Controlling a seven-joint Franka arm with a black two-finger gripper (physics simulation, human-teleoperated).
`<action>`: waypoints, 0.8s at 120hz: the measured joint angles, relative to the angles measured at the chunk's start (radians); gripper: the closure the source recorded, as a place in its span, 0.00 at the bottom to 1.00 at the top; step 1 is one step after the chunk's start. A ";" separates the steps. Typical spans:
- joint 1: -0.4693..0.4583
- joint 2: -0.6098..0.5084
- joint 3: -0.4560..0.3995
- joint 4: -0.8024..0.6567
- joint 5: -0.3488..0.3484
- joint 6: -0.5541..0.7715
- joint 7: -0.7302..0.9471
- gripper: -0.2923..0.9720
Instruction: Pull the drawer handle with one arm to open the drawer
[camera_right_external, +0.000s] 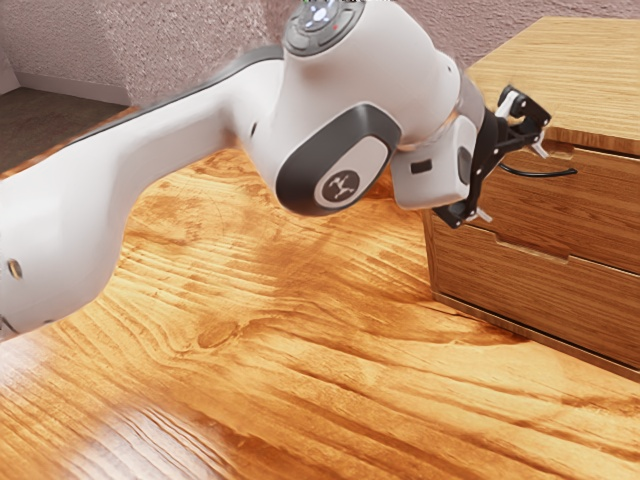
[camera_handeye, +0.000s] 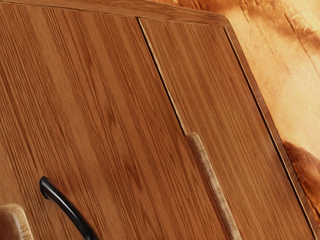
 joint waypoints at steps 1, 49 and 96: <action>0.000 0.000 0.000 0.000 0.001 -0.001 0.000 0.25; -0.051 0.013 0.098 0.007 0.011 -0.044 -0.001 0.23; -0.051 0.011 0.102 0.004 0.015 -0.103 -0.002 0.24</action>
